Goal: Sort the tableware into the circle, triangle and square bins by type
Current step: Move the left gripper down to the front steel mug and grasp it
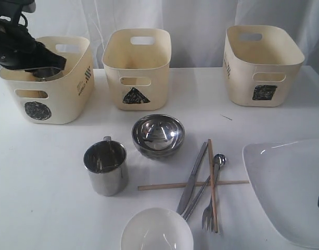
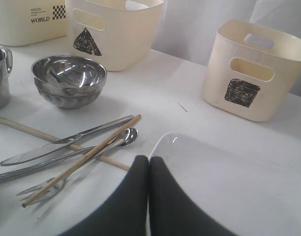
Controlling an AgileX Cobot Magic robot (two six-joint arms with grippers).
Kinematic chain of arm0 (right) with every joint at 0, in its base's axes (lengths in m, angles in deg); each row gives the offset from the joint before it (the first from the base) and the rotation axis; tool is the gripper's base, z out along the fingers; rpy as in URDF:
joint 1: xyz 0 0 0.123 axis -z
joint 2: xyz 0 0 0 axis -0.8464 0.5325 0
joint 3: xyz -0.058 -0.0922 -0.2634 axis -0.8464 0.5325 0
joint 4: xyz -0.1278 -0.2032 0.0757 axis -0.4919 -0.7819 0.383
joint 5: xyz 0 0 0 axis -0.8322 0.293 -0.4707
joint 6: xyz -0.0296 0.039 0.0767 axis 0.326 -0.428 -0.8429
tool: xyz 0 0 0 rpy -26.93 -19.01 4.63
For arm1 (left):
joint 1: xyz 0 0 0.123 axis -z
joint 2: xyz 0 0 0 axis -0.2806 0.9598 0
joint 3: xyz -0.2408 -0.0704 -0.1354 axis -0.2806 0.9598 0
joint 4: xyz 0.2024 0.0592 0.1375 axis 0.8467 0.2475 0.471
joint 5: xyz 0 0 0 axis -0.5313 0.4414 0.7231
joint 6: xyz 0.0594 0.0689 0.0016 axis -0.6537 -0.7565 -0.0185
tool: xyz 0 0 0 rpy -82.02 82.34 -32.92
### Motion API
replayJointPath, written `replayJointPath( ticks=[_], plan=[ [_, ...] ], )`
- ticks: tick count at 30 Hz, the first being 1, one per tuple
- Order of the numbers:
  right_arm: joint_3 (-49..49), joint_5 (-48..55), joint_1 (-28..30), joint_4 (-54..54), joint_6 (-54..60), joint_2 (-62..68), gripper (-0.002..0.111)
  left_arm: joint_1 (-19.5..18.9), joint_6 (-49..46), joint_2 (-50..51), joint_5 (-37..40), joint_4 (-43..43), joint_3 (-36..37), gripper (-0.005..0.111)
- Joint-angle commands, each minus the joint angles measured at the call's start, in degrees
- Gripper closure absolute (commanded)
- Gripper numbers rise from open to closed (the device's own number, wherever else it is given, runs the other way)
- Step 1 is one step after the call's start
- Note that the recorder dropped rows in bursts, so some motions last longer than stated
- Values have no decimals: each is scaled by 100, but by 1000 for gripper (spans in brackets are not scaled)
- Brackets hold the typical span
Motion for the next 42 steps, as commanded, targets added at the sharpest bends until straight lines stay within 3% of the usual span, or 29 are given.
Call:
replayJointPath(
  ticks=[1,7,15,25,34,42],
  plan=[
    [-3,-66,-26,-10,-13,-32,108,446,125,-522,371,-78,326,76],
    [-3,-66,-26,-10,-13,-32,108,817,264,-582,790,-278,583,74],
    [-3,-66,-26,-10,-13,-32,108,1209,264,-572,774,-512,1111,43],
    [-3,-66,-26,-10,-13,-32,108,1234,209,-403,785,-929,1314,43],
    [-3,-66,-26,-10,-13,-32,108,1603,118,-211,683,-974,1317,43],
    [-3,-66,-26,-10,-13,-32,108,1612,118,295,582,-974,1317,43]
  ],
)
